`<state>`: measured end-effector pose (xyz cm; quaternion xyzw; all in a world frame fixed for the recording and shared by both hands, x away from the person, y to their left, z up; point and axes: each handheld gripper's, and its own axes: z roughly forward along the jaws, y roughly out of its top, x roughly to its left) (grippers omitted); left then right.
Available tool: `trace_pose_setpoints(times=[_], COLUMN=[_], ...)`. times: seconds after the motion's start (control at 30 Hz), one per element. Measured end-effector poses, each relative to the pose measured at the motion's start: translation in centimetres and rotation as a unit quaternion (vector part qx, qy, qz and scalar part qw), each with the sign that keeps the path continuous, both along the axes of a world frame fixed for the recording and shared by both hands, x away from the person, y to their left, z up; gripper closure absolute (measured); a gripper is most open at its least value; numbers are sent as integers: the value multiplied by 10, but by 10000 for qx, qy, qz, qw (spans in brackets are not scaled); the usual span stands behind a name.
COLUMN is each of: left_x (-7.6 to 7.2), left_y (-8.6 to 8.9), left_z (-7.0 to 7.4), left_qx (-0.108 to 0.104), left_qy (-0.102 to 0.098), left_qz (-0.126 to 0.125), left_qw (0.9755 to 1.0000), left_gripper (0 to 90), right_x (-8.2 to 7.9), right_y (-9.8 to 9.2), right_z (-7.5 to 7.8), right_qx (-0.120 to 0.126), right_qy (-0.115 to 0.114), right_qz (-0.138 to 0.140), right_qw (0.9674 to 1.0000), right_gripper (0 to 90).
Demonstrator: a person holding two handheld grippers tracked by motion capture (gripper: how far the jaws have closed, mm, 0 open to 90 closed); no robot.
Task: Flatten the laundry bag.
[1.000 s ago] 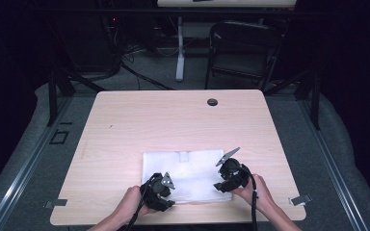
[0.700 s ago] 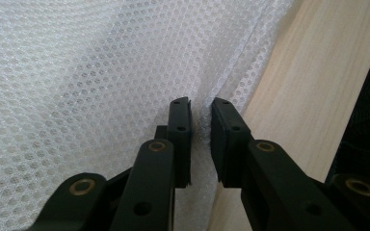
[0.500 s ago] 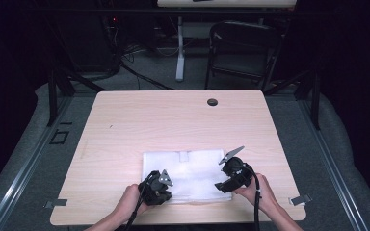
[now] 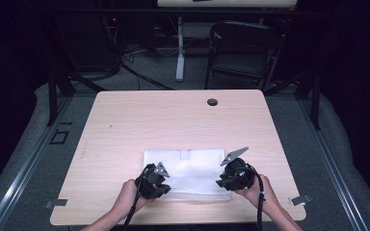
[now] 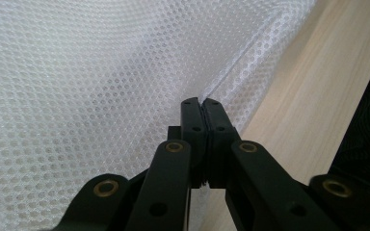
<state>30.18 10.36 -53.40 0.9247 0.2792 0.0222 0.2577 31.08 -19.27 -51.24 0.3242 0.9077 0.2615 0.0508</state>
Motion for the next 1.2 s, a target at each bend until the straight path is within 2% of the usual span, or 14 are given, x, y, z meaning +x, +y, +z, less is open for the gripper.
trace_pose_setpoints(times=[0.1,0.2,0.33,0.43,0.57,0.73,0.93,1.03,1.2], left_x=[2,4,8,11,12,11,11,10,10], left_y=[1,2,0,-1,0,0,1,2,5], left_z=[3,5,8,9,8,8,10,13,20], left_qx=[-59,-65,-64,-98,-247,-235,-303,-298,-404], left_qy=[-12,-14,-55,-96,-43,-87,-153,-228,-349], left_qz=[132,240,373,453,451,416,427,491,613], left_qw=[9999,9997,9993,9989,9987,9988,9985,9981,9967], left_gripper=[897,898,898,898,898,898,898,898,898], right_x=[-4,-12,-19,-20,-17,-10,-9,-10,-12], right_y=[5,15,27,33,39,47,49,51,51], right_z=[2,3,0,-8,-23,-37,-43,-43,-42], right_qx=[128,145,165,-1,-220,-589,-576,-634,-671], right_qy=[0,-97,-43,120,125,-33,-24,-60,-56], right_qz=[197,391,643,790,704,657,671,705,802], right_qw=[9997,9991,9978,9968,9972,9961,9961,9955,9945], right_gripper=[840,887,900,900,900,900,900,900,900])
